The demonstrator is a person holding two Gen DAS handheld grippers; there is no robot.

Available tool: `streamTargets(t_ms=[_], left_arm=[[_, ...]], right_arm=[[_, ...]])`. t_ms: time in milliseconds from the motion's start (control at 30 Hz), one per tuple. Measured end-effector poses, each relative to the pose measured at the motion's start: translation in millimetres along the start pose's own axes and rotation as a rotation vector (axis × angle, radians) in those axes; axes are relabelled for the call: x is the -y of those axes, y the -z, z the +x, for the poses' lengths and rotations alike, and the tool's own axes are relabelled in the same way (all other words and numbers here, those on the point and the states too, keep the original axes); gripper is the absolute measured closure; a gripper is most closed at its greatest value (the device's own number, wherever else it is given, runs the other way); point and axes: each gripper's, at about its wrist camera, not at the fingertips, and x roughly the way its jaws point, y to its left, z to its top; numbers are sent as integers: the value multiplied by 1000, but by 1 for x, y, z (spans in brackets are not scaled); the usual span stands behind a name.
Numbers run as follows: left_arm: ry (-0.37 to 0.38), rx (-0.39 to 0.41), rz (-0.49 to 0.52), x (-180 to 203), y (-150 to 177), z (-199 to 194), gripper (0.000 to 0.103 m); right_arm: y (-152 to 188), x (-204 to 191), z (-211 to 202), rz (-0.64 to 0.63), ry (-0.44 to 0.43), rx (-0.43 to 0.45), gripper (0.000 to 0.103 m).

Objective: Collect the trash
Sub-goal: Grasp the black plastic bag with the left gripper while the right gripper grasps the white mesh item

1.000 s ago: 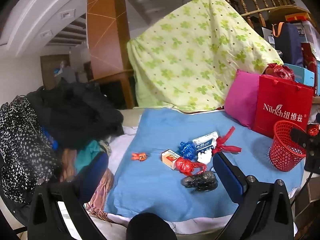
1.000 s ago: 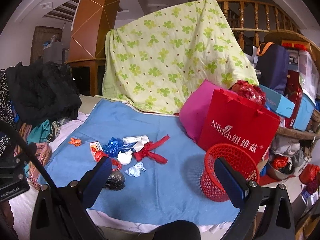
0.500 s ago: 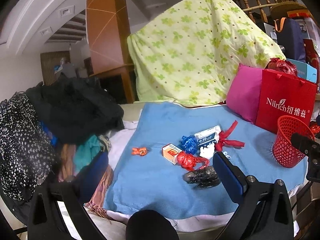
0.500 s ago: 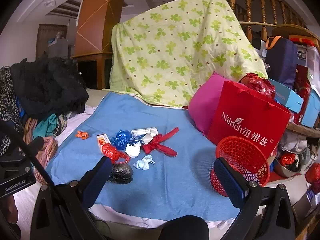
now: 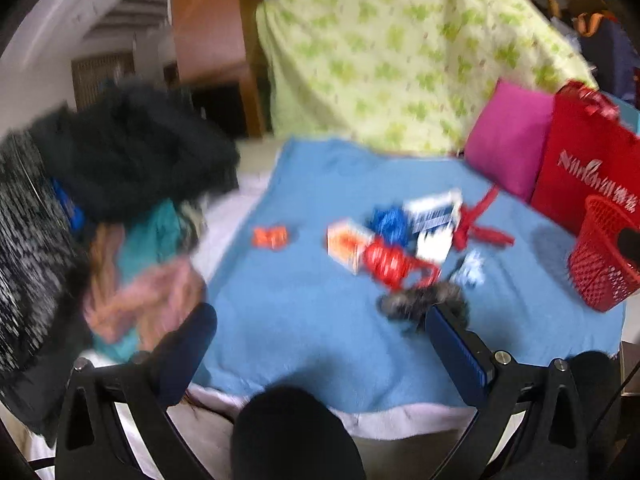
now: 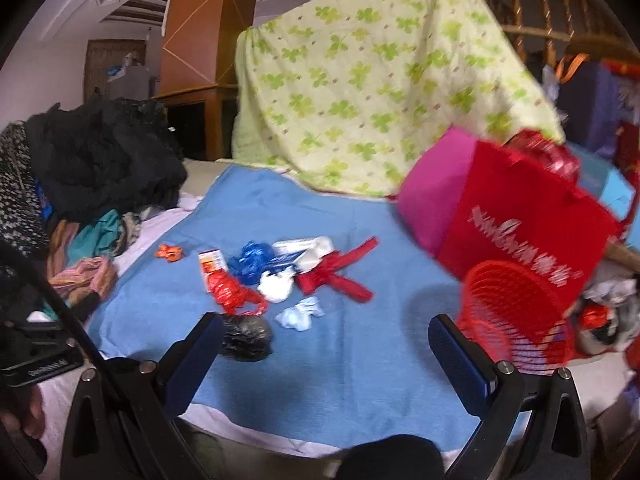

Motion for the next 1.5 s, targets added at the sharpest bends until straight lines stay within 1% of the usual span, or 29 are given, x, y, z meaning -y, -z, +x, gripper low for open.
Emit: streamTargets(t_ms=[33, 67, 133, 200, 267, 333, 367, 400, 433, 500, 567, 633, 667, 733, 800, 867, 933, 1033, 1067, 1133, 1167, 1233, 1267, 1300, 1333, 1367, 1400, 1433, 1500], left_arm=[[13, -45, -10, -2, 5, 15, 0], [24, -76, -17, -2, 9, 25, 0], [39, -134, -23, -3, 17, 47, 0], [63, -161, -23, -1, 21, 59, 0], [80, -172, -21, 0, 23, 69, 0], [103, -175, -14, 1, 21, 74, 1], [115, -171, -9, 2, 18, 77, 3], [124, -162, 1, 3, 16, 79, 3], [134, -152, 14, 6, 14, 81, 4], [155, -150, 37, 9, 8, 86, 7], [199, -160, 58, 15, 0, 96, 18], [245, -183, 78, 23, -5, 109, 24], [268, -197, 88, 28, -9, 118, 25], [307, -220, 98, 38, -14, 136, 26], [355, -254, 101, 46, -17, 151, 26], [389, -283, 95, 53, -18, 162, 26], [424, -309, 91, 60, -19, 173, 26], [434, -359, 58, 70, -16, 192, 26], [435, -373, 57, 75, -14, 196, 26], [438, -381, 65, 84, -10, 199, 35], [440, -374, 66, 88, -8, 198, 40], [436, -358, 74, 95, -7, 190, 45], [424, -353, 80, 99, -7, 187, 46], [415, -346, 87, 102, -6, 183, 51], [414, -332, 89, 104, -6, 177, 66], [418, -317, 89, 106, -6, 169, 77], [425, -313, 86, 108, -5, 163, 78], [429, -297, 88, 110, -5, 155, 79], [438, -264, 121, 118, -6, 143, 81]], right_arm=[[1, 3, 11, 14, -33, -11, 0], [3, 9, 30, 29, -92, -40, 0], [7, 18, 64, 80, -177, -85, 0], [12, 27, 104, 149, -254, -146, 0], [19, 37, 152, 247, -323, -231, 1], [24, 42, 192, 340, -388, -297, 12], [25, 43, 213, 391, -428, -326, 25], [25, 43, 225, 427, -451, -349, 32], [25, 41, 243, 458, -470, -374, 32], [24, 36, 269, 487, -463, -409, 32], [29, 33, 295, 532, -456, -457, 33], [36, 33, 312, 563, -444, -520, 44], [41, 30, 323, 576, -454, -550, 54], [47, 30, 333, 576, -450, -582, 59], [44, 30, 331, 559, -446, -560, 64], [38, 29, 318, 479, -391, -504, 64], [36, 31, 312, 464, -388, -482, 64], [28, 43, 290, 444, -389, -391, 64], [24, 47, 276, 428, -377, -338, 64], [19, 56, 254, 419, -374, -255, 64], [17, 62, 236, 420, -375, -191, 64], [14, 72, 211, 417, -371, -102, 64], [12, 78, 195, 412, -365, -41, 64], [11, 81, 186, 408, -358, -2, 64], [10, 91, 163, 405, -334, 88, 64], [10, 91, 163, 405, -334, 88, 64], [11, 106, 146, 419, -314, 145, 64], [11, 106, 146, 419, -314, 145, 64], [14, 123, 131, 452, -291, 195, 64]])
